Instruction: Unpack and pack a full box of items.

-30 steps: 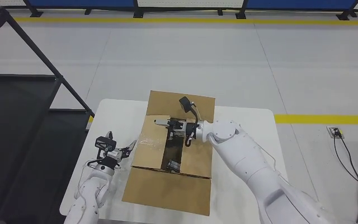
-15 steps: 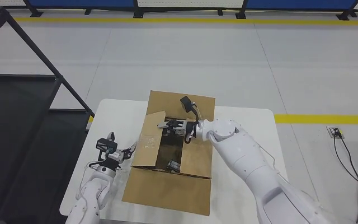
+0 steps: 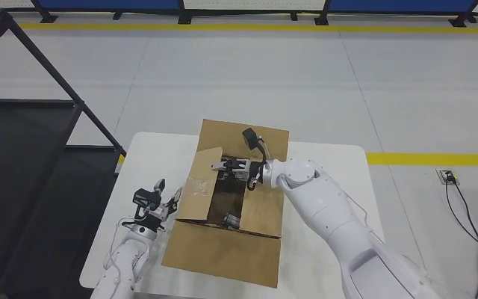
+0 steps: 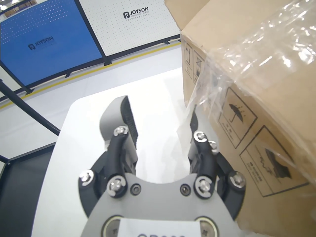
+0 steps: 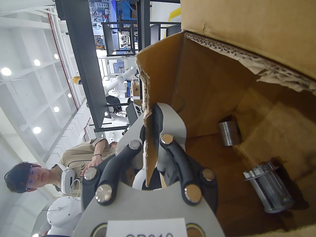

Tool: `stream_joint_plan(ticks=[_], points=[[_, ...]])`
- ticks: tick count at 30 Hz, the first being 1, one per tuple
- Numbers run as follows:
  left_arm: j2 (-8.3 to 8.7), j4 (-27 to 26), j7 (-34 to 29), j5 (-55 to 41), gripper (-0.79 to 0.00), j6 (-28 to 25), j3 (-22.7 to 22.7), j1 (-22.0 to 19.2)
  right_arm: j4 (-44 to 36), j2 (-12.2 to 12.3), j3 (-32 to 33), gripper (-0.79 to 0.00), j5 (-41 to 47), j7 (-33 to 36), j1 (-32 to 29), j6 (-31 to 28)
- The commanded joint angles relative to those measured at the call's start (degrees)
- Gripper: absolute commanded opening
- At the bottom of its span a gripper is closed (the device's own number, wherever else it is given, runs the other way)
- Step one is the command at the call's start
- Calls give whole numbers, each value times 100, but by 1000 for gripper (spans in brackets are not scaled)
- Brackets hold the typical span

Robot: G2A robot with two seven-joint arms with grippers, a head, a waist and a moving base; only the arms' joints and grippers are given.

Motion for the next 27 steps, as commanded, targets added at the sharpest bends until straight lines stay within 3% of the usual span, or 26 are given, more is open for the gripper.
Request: stream_joint_plan(ticks=[1, 6, 9, 11, 12, 27], points=[[-1, 17, 15, 53, -465, 62, 46, -20, 9, -4, 22, -785, -12, 17, -5, -17], [-2, 74, 52, 152, -499, 183, 140, -82, 17, -10, 68, -785, -60, 52, -17, -39], [-1, 110, 91, 189, -619, 233, 182, -105, 28, -10, 108, -785, -70, 52, -24, -56], [2, 124, 122, 188, -767, 258, 193, -107, 31, -9, 134, -785, -79, 31, -29, -68], [4, 132, 138, 184, -785, 269, 191, -105, 30, -9, 145, -785, -90, 17, -30, -72], [18, 123, 206, -186, -785, 484, 107, -5, 2, -33, 292, -785, -181, -6, -31, -21]])
